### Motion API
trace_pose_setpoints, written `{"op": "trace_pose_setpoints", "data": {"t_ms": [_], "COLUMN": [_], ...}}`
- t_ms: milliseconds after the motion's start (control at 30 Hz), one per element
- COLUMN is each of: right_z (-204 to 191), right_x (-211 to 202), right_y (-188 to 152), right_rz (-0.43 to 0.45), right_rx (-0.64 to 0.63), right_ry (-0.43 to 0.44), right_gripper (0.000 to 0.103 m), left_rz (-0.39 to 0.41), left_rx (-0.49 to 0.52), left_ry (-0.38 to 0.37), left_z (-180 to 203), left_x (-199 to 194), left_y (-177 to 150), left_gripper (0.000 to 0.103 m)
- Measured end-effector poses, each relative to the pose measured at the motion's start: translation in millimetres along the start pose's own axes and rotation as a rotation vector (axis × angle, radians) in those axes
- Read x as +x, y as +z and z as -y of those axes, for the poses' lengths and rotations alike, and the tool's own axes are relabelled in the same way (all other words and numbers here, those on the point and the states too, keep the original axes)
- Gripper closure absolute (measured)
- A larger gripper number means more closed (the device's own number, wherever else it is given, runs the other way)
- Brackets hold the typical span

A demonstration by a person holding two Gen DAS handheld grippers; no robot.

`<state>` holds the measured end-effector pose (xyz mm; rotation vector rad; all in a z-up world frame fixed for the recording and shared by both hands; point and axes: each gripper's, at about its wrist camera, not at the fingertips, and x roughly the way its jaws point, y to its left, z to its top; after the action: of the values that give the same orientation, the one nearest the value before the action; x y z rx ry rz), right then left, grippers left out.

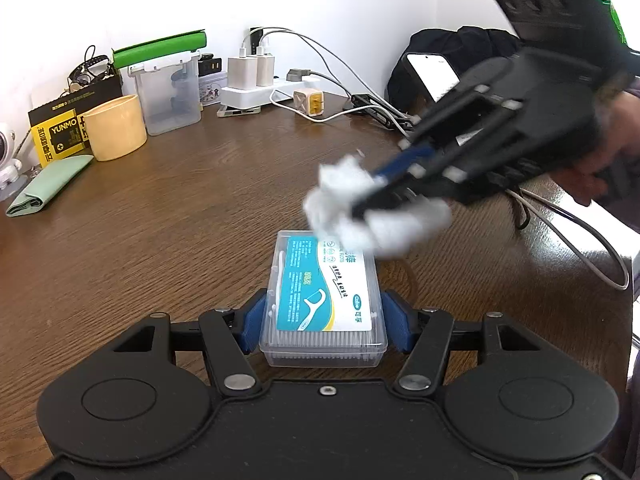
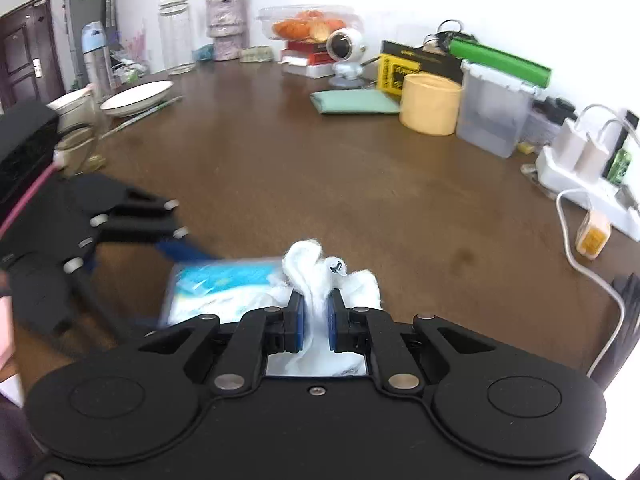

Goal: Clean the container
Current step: 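Keep wiping the floss box lid with the wipe in the right gripper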

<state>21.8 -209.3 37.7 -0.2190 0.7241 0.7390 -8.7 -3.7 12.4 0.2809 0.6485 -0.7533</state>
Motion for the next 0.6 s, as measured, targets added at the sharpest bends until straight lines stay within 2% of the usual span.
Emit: {"op": "trace_pose_setpoints", "data": {"t_ms": [100,133,233,333,433,600], "right_z": [-18.8,-21.8,-19.7,-1.9,4.2,-17.6], "right_x": [3.8,8.0,21.8,19.2,3.1,7.4], "right_y": [3.8,7.0,15.9,13.3,1.3,1.7], "right_rz": [0.021,0.032,0.057,0.047,0.031,0.048], "right_rx": [-0.014,-0.018,-0.022,0.003,0.009,0.005], "right_ry": [0.101,0.101,0.039,-0.028,-0.033,0.106], "right_gripper": [0.091,0.091,0.091,0.091,0.091,0.091], "left_rz": [-0.001,-0.001,-0.002,-0.001,-0.001,-0.003], "left_rx": [0.001,0.001,0.004,0.002,0.002,0.000], "left_ry": [-0.003,-0.002,0.002,0.002,-0.003,-0.006], "left_z": [-0.7,-0.5,0.7,0.8,0.2,-1.3], "left_x": [1.1,1.1,1.1,0.5,1.3,2.2], "left_y": [0.8,0.7,0.4,-0.1,0.9,2.2], "left_gripper": [0.044,0.044,0.044,0.044,0.044,0.044]}}
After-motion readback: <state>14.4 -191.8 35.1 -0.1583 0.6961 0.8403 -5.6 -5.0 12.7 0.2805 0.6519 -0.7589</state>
